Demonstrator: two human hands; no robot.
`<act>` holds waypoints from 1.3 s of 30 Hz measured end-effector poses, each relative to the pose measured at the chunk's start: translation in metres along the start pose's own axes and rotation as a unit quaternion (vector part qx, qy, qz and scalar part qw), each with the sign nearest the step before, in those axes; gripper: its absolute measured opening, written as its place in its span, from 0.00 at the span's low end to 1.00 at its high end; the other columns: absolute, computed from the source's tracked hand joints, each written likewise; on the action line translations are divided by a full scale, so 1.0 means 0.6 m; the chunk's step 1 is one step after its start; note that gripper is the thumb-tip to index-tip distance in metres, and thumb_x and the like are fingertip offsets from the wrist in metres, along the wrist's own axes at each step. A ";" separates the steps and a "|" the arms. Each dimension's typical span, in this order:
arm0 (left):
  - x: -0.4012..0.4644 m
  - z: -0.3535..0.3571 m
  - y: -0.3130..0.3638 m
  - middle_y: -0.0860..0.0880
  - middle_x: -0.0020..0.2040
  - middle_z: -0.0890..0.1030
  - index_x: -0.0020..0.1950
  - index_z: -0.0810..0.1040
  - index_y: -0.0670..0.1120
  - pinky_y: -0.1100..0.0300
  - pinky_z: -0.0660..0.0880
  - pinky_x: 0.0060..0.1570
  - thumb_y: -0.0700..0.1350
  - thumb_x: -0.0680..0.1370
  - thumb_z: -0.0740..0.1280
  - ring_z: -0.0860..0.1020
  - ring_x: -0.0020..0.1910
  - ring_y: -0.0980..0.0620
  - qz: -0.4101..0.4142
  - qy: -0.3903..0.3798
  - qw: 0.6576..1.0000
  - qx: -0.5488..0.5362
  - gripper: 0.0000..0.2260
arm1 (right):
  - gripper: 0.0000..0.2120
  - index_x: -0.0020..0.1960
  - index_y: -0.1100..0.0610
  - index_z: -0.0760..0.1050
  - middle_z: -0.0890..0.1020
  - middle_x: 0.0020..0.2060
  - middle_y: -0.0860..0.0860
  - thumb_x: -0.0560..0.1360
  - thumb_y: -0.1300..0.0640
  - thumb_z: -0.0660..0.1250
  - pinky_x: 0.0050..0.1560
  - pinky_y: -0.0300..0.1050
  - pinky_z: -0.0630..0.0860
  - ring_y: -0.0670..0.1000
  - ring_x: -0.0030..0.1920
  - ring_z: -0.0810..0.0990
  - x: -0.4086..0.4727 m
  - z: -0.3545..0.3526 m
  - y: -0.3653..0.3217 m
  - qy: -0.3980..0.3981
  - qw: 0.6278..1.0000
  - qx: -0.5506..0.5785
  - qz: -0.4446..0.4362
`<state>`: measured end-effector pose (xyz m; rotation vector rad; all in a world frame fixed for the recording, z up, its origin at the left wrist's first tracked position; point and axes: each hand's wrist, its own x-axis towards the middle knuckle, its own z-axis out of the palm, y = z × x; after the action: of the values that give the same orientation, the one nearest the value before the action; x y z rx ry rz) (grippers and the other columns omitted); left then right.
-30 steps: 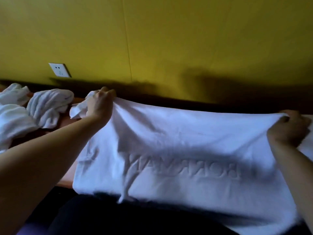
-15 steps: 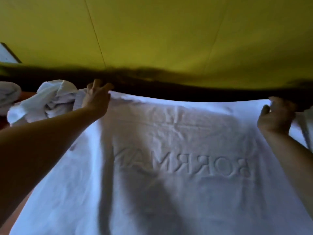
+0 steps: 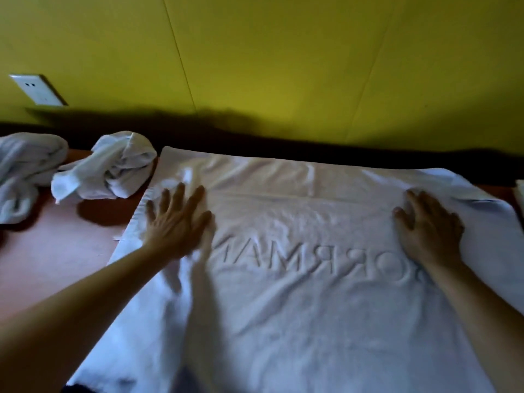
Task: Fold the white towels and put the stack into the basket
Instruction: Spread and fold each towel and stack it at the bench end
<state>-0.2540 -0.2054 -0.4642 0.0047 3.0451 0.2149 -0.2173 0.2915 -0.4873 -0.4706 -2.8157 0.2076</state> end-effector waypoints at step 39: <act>-0.446 0.117 0.685 0.43 0.50 0.79 0.56 0.76 0.46 0.49 0.72 0.41 0.42 0.79 0.61 0.76 0.40 0.43 0.551 0.060 0.829 -0.073 0.07 | 0.18 0.58 0.60 0.77 0.78 0.57 0.58 0.71 0.67 0.59 0.55 0.49 0.68 0.60 0.59 0.77 0.126 -0.176 0.217 0.102 0.980 0.129 -0.109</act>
<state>0.0178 0.2086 -0.4521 1.7755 2.6919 0.5096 -0.2164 0.4488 -0.3921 -0.1146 -2.5651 0.4440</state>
